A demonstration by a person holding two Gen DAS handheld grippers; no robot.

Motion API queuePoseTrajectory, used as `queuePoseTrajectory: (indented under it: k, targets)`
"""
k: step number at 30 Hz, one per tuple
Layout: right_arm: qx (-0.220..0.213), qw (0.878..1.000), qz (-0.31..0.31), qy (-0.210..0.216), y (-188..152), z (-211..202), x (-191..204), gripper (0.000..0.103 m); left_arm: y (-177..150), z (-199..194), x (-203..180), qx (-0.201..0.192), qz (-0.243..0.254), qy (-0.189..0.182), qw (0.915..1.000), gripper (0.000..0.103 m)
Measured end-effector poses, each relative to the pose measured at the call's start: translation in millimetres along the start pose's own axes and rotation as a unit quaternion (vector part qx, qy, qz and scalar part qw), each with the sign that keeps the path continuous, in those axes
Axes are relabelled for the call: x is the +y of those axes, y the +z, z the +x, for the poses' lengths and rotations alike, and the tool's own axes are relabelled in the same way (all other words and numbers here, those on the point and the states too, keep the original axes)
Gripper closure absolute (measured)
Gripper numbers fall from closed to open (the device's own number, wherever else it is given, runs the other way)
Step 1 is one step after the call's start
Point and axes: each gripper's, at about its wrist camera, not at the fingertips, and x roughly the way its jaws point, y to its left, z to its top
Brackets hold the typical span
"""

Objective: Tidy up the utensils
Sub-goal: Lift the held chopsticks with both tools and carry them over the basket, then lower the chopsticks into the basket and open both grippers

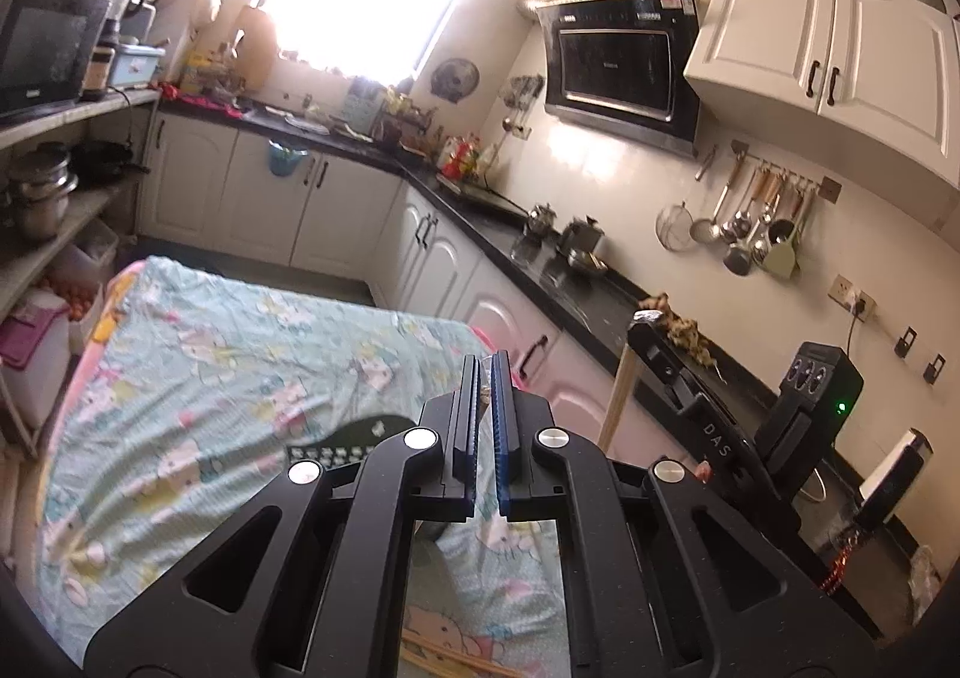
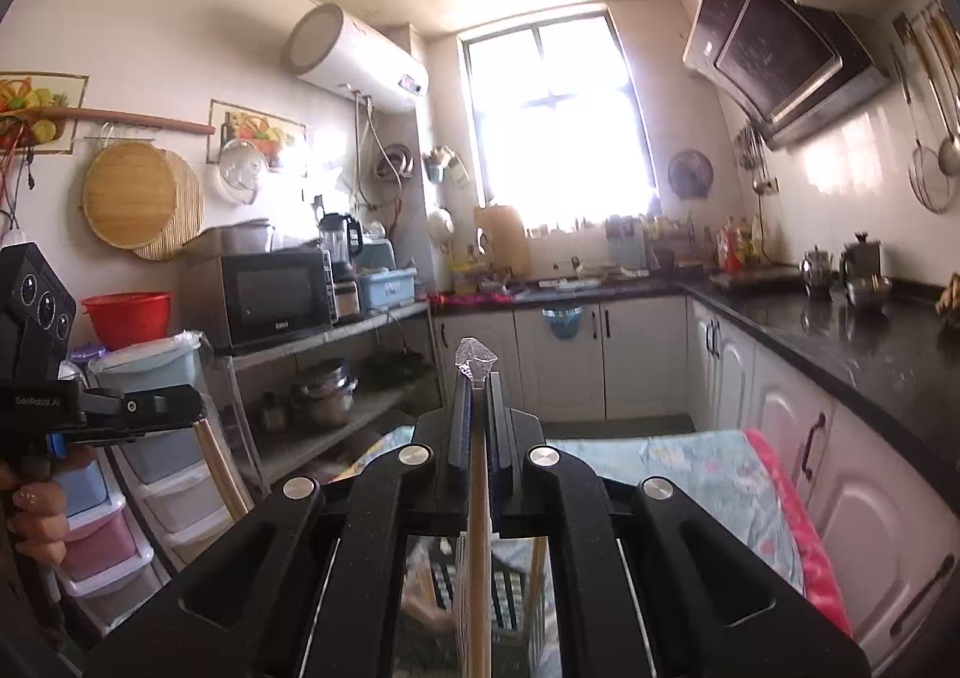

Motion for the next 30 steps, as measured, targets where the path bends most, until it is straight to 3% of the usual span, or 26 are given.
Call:
queuePoseTrajectory:
  k: [16,30]
  targets:
    - [-0.049,0.998,-0.041,0.013,21,42,13,0.099,40,8,8,-0.039,0.013,0.027,0.9988,0.101]
    - [-0.062,0.997,-0.041,-0.001,6,80,12,0.099,36,44,16,-0.041,0.021,0.048,0.9978,0.101]
